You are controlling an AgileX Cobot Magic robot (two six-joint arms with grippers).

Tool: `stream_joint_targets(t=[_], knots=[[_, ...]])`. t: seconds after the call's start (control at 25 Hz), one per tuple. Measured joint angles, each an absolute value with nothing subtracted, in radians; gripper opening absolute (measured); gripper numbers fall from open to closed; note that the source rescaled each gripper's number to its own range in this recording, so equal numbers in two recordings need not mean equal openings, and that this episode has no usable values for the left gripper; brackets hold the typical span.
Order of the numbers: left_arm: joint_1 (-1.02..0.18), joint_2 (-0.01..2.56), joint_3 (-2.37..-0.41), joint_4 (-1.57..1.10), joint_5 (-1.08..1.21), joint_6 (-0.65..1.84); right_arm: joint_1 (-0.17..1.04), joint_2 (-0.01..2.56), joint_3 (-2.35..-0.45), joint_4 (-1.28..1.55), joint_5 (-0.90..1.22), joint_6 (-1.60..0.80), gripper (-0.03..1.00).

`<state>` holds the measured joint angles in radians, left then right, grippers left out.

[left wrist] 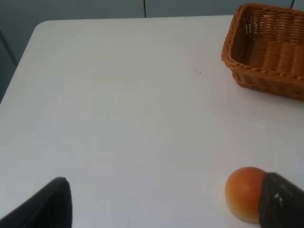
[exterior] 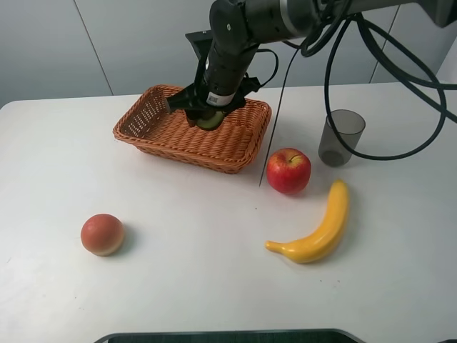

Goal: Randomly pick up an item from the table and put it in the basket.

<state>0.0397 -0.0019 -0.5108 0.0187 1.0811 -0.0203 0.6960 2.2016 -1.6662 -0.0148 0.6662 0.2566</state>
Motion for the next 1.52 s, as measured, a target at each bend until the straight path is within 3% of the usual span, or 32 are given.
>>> stream_joint_targets(t=[0.24, 0.28, 0.4, 0.48, 0.76, 1.08, 1.52], knots=[[0.040, -0.002, -0.511, 0.019, 1.081, -0.020, 0.696, 2.215, -1.666, -0.016, 0.653, 0.257, 0.04], [0.040, -0.002, -0.511, 0.019, 1.081, -0.020, 0.696, 2.215, -1.666, -0.016, 0.653, 0.257, 0.16], [0.040, -0.002, -0.511, 0.019, 1.081, -0.020, 0.696, 2.215, -1.666, -0.016, 0.653, 0.259, 0.84], [0.040, -0.002, -0.511, 0.019, 1.081, -0.020, 0.696, 2.215, -1.666, -0.016, 0.650, 0.259, 0.96], [0.040, -0.002, -0.511, 0.019, 1.081, -0.020, 0.700, 2.190, -1.666, -0.016, 0.668, 0.261, 0.99], [0.040, -0.002, -0.511, 0.019, 1.081, -0.020, 0.707, 2.081, -1.655, 0.033, 0.859, 0.254, 1.00], [0.040, -0.002, -0.511, 0.019, 1.081, -0.020, 0.546, 1.764, -1.240, 0.089, 0.921, 0.303, 1.00]])
